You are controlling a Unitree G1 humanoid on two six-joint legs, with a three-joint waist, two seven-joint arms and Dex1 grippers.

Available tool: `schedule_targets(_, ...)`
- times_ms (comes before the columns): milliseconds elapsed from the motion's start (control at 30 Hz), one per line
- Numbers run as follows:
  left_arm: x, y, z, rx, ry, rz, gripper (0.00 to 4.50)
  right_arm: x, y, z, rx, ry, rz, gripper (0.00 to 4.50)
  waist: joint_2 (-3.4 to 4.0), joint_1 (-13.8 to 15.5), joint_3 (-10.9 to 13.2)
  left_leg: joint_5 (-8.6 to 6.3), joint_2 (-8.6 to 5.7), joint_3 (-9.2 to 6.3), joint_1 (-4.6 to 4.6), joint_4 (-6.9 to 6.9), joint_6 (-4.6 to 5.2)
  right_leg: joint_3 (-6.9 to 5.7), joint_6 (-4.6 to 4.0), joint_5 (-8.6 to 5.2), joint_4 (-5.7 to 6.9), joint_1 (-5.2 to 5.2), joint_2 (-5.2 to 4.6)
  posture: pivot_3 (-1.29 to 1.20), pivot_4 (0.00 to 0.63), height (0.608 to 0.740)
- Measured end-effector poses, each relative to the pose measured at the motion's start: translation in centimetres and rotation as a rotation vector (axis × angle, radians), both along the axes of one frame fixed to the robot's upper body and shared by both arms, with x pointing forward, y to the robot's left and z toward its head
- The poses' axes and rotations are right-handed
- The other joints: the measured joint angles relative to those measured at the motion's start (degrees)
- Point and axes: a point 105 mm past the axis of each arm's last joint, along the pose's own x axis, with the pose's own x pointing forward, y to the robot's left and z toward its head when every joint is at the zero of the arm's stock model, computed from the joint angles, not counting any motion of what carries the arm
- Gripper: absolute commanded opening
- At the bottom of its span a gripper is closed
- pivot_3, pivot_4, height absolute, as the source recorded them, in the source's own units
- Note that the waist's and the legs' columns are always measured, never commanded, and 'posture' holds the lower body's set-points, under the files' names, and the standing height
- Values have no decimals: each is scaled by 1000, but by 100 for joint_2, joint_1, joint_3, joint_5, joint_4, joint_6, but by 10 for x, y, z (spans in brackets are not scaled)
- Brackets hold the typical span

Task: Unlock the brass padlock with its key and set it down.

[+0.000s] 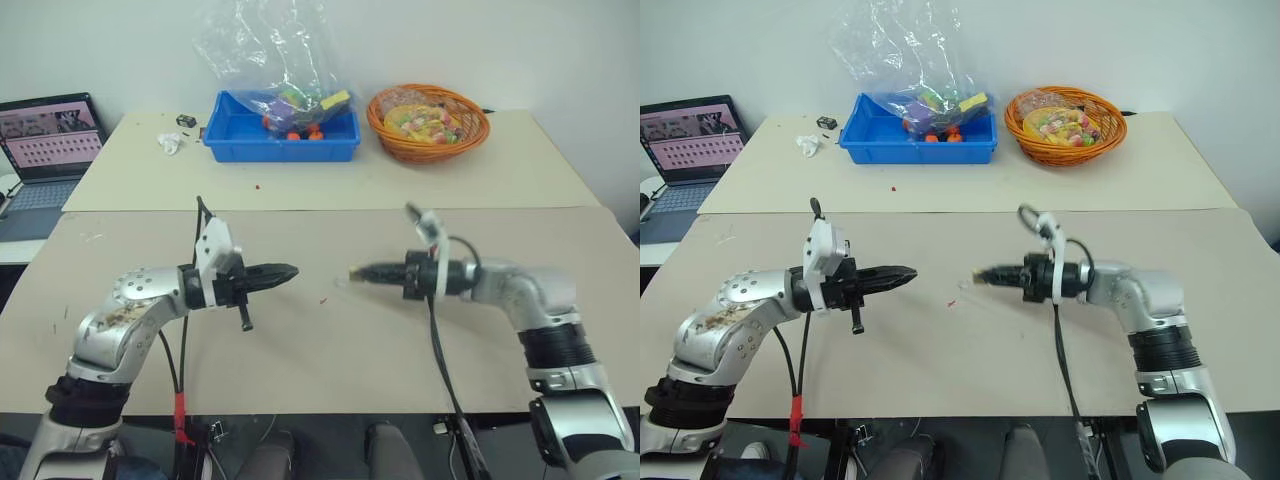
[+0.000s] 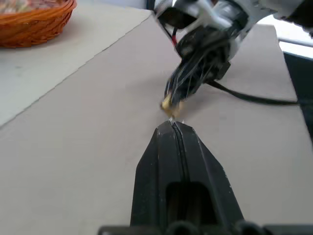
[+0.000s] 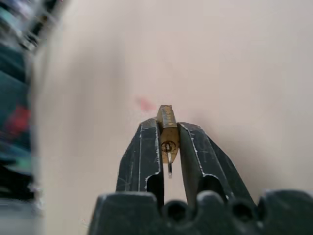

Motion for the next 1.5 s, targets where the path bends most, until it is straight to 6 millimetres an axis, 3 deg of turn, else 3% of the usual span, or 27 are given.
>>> schedule_targets(167,-6,-3,-4,6,-14,-31,31,11,8,-12,-36,-117,54,155,-8,-34,-5,-32,73,24,112,-19,47,12,-18,62,-77,125,81,0,150,740)
schedule_targets(367,-11,-7,-3,6,-10,-47,31,15,11,-13,-42,-129,64,155,-5,-5,-4,-29,118,21,174,-26,35,11,-38,88,-77,175,150,0,150,740)
schedule_targets(433,-11,-7,-3,7,-9,-47,0,16,11,-14,-42,-122,68,1151,-5,-3,-4,-32,130,23,181,-27,28,11,-39,88,-79,178,159,0,150,740)
schedule_targets(733,-11,-9,-3,-15,5,-51,0,14,14,-16,-16,-76,65,4056,-3,-2,-3,-48,165,34,203,-28,1,19,-55,97,-89,190,194,0,150,740)
schedule_targets(1033,-10,-12,1,-35,-6,-58,0,22,-4,-7,21,-84,-19,4056,8,88,6,-48,165,39,180,-36,0,19,-58,99,-106,167,195,0,150,740)
schedule_targets(1167,-9,-13,2,-42,-6,-51,0,32,-38,5,3,-141,-145,4056,9,168,6,-30,163,43,89,-33,-31,22,-63,102,-98,69,194,0,150,740)
schedule_targets(1267,-8,-12,0,-47,-1,-38,0,13,-62,16,47,-188,-183,4056,10,205,6,-10,170,42,57,-46,-66,9,-64,101,-87,39,195,0,150,740)
schedule_targets(1433,-10,-7,-14,-66,45,29,0,-35,-79,54,282,-234,-200,4056,11,127,5,-29,177,97,23,-54,-38,23,-67,104,-91,-19,182,0,150,740)
schedule_targets(1500,-10,-5,-21,-73,61,73,0,-32,-90,68,303,-306,-319,4056,11,118,5,-32,175,113,34,-54,-33,28,-79,113,-95,-14,182,0,150,740)
